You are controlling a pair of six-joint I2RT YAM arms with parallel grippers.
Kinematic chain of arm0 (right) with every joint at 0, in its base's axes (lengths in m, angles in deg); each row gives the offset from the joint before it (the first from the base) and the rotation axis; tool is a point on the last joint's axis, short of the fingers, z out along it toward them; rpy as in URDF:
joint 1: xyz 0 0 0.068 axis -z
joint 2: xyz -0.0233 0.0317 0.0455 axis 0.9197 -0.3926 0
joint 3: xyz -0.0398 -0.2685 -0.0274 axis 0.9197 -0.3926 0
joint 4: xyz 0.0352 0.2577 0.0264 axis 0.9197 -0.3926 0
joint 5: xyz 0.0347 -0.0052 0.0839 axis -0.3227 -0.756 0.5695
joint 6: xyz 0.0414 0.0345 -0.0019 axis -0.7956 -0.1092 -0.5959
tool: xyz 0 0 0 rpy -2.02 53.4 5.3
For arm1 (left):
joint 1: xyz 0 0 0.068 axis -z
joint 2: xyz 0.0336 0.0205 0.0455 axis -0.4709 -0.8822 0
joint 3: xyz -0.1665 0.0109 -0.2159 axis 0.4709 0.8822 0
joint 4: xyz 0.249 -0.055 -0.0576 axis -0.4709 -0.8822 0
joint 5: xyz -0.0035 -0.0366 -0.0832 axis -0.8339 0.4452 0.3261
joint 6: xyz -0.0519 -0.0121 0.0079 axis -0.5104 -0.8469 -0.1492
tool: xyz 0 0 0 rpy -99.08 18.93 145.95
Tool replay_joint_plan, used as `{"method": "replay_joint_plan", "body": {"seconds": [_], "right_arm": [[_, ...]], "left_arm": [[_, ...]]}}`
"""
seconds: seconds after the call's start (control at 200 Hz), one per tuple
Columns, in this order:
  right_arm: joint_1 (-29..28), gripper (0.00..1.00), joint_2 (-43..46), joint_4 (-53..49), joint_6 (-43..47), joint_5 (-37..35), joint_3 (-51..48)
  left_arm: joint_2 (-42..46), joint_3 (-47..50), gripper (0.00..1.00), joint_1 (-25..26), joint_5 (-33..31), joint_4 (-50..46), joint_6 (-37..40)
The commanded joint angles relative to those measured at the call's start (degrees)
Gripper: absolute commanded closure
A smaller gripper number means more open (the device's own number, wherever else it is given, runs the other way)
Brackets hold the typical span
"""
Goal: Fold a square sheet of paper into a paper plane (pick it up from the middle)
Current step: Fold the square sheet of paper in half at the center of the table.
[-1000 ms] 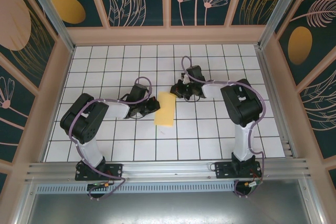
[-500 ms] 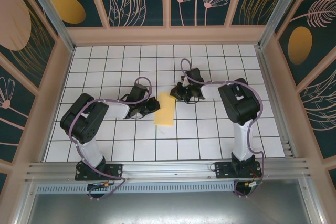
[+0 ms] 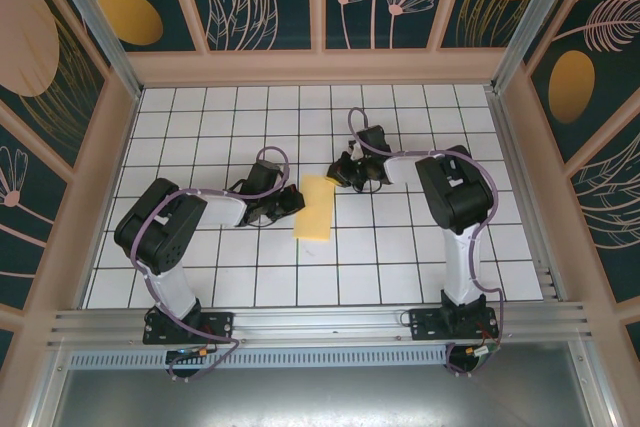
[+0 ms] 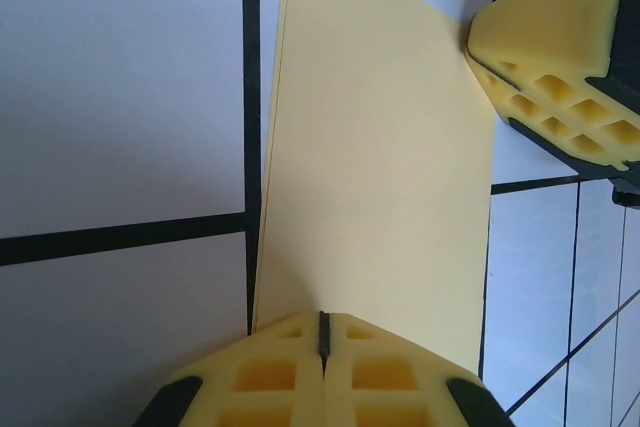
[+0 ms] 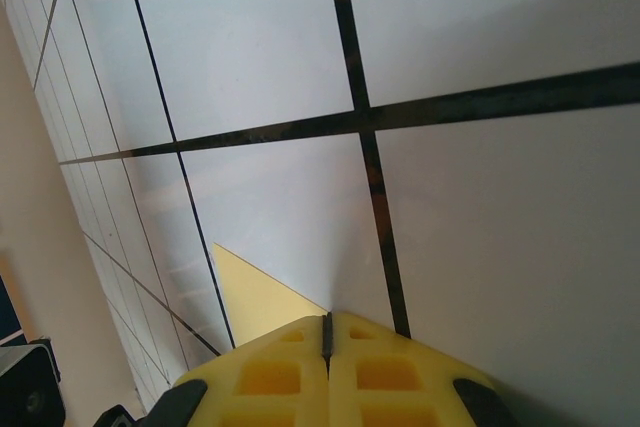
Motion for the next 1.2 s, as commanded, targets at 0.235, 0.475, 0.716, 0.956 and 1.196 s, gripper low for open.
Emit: {"method": "replay_joint_plan", "body": {"seconds": [0.235, 0.475, 0.716, 0.956, 1.196], "right_arm": [[-2.5, 1.0, 12.2, -0.88, -0.23, -0.3, -6.14], [-8.15, 1.0, 16.99, 7.17, -6.04, -2.01, -18.78], [-10.08, 1.0, 16.83, 8.08, -6.21, -3.33, -24.34], [-10.28, 1.0, 16.79, 2.78, -2.6, -3.94, -22.93], [-10.48, 1.0, 22.97, 7.19, -2.4, -2.54, -25.36]], "left_arm": [[-2.51, 2.8, 1.0, 0.38, -2.79, -10.83, 1.32], [-2.72, 2.72, 1.0, 0.35, -2.85, -10.78, 1.5], [-2.69, 2.88, 1.0, 0.33, -3.16, -10.72, 1.41], [-2.88, 2.95, 1.0, 0.4, -2.89, -10.25, 1.19], [-2.39, 3.41, 1.0, 0.35, -2.98, -10.25, 1.21]]}}
